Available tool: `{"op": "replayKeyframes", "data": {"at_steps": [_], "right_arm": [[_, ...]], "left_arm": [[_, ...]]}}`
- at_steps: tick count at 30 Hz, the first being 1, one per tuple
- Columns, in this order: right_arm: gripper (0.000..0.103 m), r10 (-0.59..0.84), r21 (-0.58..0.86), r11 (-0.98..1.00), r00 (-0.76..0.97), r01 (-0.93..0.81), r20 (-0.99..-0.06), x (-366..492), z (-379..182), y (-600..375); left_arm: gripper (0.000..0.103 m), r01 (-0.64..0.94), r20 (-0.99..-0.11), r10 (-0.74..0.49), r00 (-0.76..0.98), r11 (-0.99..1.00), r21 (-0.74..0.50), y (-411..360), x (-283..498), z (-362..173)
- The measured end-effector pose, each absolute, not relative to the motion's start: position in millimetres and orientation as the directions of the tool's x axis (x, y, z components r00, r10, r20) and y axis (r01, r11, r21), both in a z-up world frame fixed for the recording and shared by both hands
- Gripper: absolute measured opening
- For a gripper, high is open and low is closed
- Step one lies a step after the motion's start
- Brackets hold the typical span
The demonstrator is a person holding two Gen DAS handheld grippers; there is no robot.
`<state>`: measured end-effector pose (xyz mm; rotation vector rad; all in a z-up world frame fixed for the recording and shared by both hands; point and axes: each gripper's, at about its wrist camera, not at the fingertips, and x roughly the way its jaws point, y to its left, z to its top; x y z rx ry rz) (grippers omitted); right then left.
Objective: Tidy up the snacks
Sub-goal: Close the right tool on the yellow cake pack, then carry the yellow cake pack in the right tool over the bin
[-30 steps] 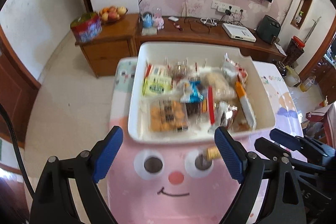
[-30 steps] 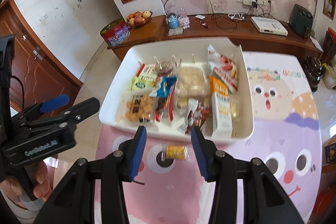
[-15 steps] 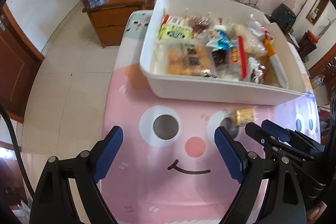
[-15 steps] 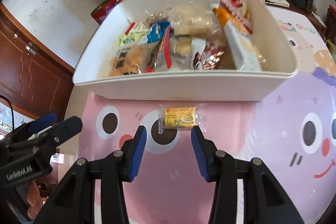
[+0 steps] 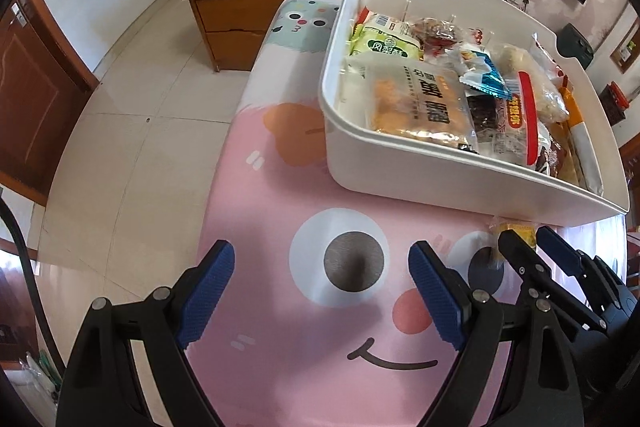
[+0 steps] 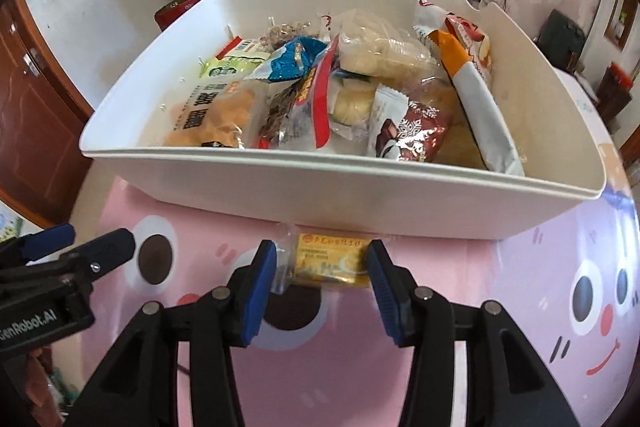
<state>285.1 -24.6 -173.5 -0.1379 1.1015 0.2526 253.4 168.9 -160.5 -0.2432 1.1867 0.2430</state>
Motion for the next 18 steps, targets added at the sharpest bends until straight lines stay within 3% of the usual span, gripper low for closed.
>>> {"op": "replayKeyframes", "data": {"at_steps": [11,16,18], "right_arm": [[0.053,0.136,0.010,0.960,0.431,-0.281,-0.892,290.6,-178.9,-23.7],[0.063,0.078,-0.069,0.946,0.427,-0.317,-0.901,290.1,-188.4,-14.2],[0.060,0.084,-0.057,0.950,0.428,-0.308,-0.900,289.8,-186.8,-16.5]], "left_arm": [[0.088,-0.304,-0.939,0.053,0.340,0.951,-0.056,165.1,251.7,-167.7],[0.088,-0.303,-0.942,0.049,0.331,0.951,-0.057,161.8,250.2,-170.1],[0.088,-0.304,-0.941,0.049,0.335,0.951,-0.059,160.8,247.8,-169.2]]}}
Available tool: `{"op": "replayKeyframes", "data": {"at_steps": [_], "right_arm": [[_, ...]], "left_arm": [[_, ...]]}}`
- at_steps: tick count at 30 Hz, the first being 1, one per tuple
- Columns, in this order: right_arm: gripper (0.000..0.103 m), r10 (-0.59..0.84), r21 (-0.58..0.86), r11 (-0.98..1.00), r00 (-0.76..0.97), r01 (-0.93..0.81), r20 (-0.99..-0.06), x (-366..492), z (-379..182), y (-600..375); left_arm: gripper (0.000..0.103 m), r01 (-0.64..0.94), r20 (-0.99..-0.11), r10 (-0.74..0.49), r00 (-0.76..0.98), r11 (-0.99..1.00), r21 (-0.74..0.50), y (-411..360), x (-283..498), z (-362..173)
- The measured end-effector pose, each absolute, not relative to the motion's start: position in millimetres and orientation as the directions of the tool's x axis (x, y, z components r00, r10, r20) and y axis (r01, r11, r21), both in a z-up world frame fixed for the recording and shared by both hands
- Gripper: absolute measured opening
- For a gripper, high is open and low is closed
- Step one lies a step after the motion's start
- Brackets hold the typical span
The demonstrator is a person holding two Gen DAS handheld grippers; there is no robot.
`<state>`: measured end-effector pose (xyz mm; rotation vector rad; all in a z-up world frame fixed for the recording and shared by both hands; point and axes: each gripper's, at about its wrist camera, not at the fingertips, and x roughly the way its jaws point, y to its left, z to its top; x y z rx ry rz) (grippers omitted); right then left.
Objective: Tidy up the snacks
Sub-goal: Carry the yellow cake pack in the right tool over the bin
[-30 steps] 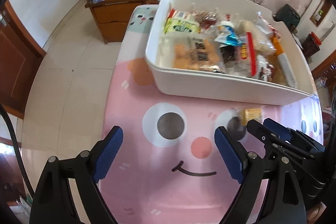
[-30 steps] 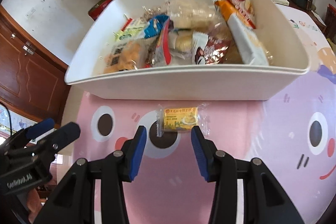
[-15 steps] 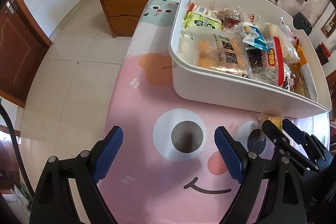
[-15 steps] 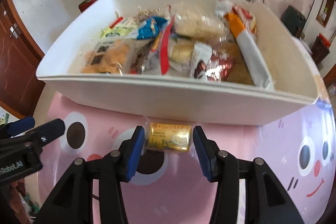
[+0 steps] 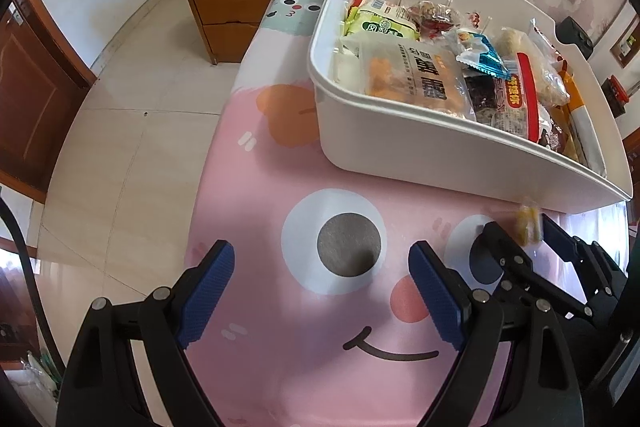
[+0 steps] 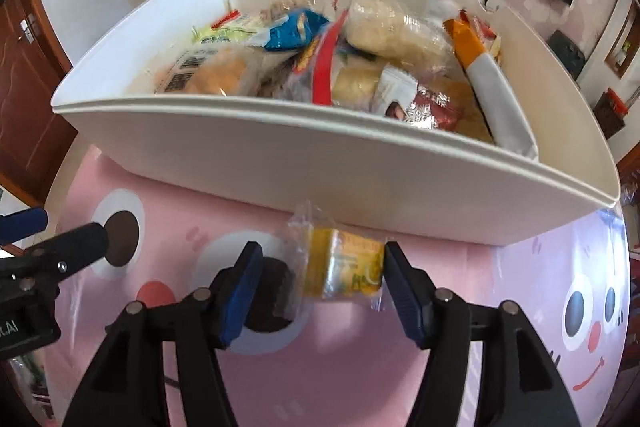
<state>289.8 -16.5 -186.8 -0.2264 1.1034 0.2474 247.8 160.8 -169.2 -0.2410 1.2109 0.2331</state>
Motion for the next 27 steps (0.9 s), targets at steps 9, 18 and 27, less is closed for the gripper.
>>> {"op": "replayKeyframes", "data": {"at_steps": [9,18,27], "right_arm": [[0.035,0.159,0.029,0.956,0.430,-0.293,-0.889,281.6,-171.9,-33.1],[0.018,0.282,0.158,0.934,0.386,-0.321,-0.878,247.9,-140.2,-48.9],[0.018,0.371,0.239,0.908,0.398,-0.344,-0.839,215.1,-80.7,-70.4]], "left_arm": [[0.088,-0.295,-0.937,0.050,0.346,0.954,-0.058,155.6,242.0,-163.0],[0.088,-0.273,-0.935,0.028,0.353,0.959,-0.074,144.5,222.8,-146.8],[0.088,-0.233,-0.918,-0.012,0.395,0.966,-0.113,129.1,206.2,-102.3]]}}
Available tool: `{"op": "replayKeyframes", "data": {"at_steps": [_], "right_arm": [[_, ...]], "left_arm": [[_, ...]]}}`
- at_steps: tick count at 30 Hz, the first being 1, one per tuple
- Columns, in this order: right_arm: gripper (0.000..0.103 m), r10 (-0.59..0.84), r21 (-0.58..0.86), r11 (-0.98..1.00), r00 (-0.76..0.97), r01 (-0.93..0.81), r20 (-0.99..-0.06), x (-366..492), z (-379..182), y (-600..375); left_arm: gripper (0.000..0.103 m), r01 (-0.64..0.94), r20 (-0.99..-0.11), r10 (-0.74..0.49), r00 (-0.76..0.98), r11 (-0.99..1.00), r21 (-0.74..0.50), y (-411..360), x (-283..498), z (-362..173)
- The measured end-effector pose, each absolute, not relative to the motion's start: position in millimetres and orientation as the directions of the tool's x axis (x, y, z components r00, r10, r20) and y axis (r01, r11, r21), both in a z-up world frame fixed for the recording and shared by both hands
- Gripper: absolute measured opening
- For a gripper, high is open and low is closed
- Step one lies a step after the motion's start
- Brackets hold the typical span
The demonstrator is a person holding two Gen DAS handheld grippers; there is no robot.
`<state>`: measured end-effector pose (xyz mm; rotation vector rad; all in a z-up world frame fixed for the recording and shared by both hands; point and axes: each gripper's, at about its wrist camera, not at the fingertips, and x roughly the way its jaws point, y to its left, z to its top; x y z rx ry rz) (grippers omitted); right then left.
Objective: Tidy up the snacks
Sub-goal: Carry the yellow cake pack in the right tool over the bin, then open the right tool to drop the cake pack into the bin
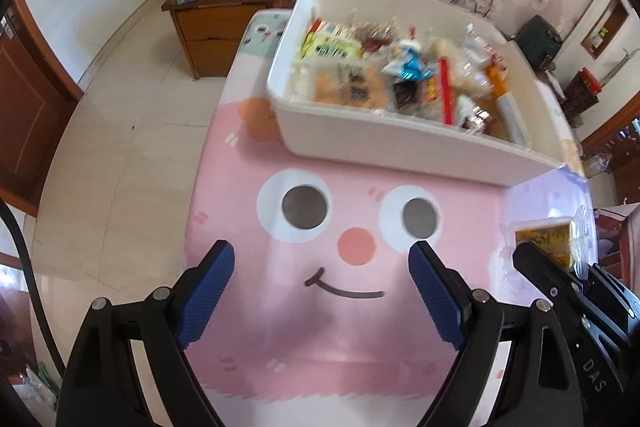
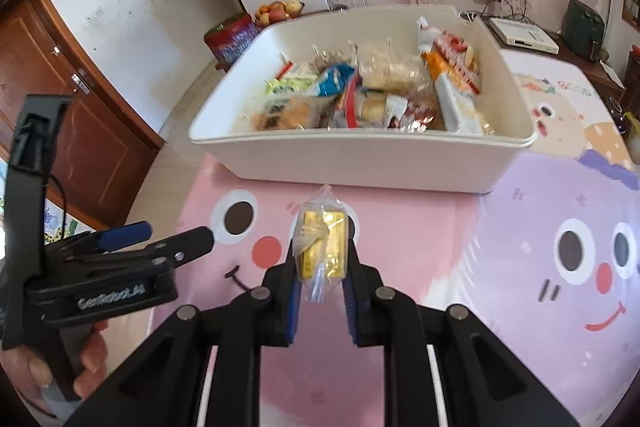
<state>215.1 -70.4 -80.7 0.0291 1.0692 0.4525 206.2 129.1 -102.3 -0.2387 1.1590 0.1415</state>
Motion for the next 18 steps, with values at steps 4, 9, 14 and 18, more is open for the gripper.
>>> {"op": "replayKeyframes", "data": {"at_steps": [4,9,14,18], "right_arm": [[0.018,0.370,0.226,0.910,0.438,-0.347,-0.819,216.3,-50.4,-76.2],[0.018,0.365,0.200,0.912,0.488,-0.358,-0.793,228.1,-13.3,-77.7],[0.018,0.360,0.163,0.911,0.537,-0.379,-0.763,251.0,24.0,-75.7],[0.018,0.359,0.146,0.911,0.566,-0.386,-0.742,272.4,48.1,-72.8]], "left_arm": [[0.088,-0.214,-0.896,-0.029,0.443,0.967,-0.137,124.2,210.2,-71.1],[0.088,-0.196,-0.864,-0.029,0.502,0.970,-0.147,121.6,230.4,-30.1],[0.090,-0.181,-0.825,-0.014,0.565,0.974,-0.140,117.2,253.4,8.9],[0.095,-0.180,-0.795,0.004,0.607,0.975,-0.133,122.3,274.2,32.0]]}}
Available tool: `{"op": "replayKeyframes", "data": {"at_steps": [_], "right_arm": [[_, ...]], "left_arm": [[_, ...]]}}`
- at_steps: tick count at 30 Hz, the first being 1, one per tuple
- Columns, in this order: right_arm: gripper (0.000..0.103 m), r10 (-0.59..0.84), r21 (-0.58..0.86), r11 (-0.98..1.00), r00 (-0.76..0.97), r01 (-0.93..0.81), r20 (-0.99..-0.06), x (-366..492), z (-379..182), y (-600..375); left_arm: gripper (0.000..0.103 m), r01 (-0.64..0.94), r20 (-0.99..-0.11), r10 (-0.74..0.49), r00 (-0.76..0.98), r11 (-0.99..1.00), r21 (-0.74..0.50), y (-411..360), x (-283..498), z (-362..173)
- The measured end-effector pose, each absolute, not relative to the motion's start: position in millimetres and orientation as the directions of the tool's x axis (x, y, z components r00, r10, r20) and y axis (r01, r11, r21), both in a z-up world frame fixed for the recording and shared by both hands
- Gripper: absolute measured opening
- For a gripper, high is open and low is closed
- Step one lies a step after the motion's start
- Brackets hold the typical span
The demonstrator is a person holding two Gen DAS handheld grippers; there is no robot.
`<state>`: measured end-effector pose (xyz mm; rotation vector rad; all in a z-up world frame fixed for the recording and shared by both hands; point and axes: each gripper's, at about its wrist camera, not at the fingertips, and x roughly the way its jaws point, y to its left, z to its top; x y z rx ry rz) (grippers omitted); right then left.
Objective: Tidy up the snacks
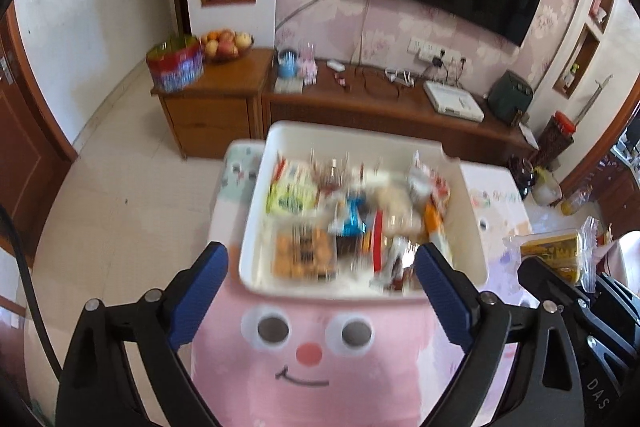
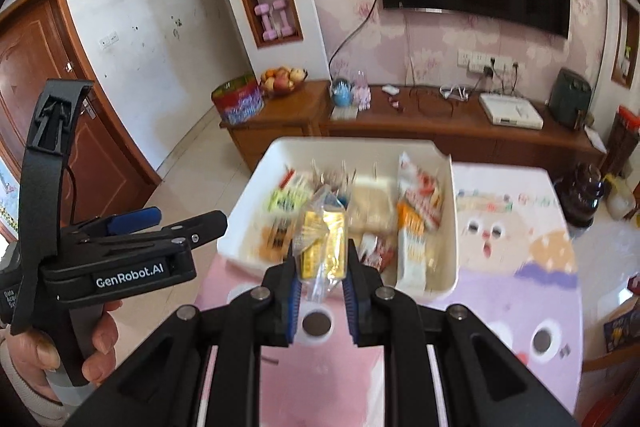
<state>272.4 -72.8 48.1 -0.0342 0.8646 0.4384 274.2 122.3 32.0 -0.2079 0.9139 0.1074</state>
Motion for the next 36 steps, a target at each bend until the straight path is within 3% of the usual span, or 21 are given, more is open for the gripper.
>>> {"op": "replayKeyframes", "data": {"at_steps": [6,15,17,21,36], "right_arm": [[0.019,0.335,0.106,0.915,0.586,-0.389,-0.738,312.7,69.0,-61.1],[0.020,0.289,0.064,0.919,0.556,-0.389,-0.779,361.4,53.8,-39.7],[0.025,0.268,0.047,0.918,0.527,-0.394,-0.806,369.0,42.5,-34.1],[0.047,0.259,0.048,0.916,0.498,-0.397,-0.827,375.7,28.4,-31.5],[0.050,0.241,0.069,0.934,0.476,-0.351,-0.846,364.6,17.5,-40.4]], "left_arm": [[0.102,-0.182,-0.761,0.045,0.647,0.979,-0.097,127.8,308.8,55.5],[0.102,-0.187,-0.764,0.096,0.637,0.982,-0.032,132.9,348.1,44.3],[0.102,-0.190,-0.769,0.105,0.630,0.982,-0.022,134.1,353.1,37.8],[0.102,-0.211,-0.804,0.107,0.585,0.977,-0.023,143.3,362.1,18.9],[0.102,-0.200,-0.830,0.067,0.554,0.978,-0.055,140.3,344.8,10.9]]}}
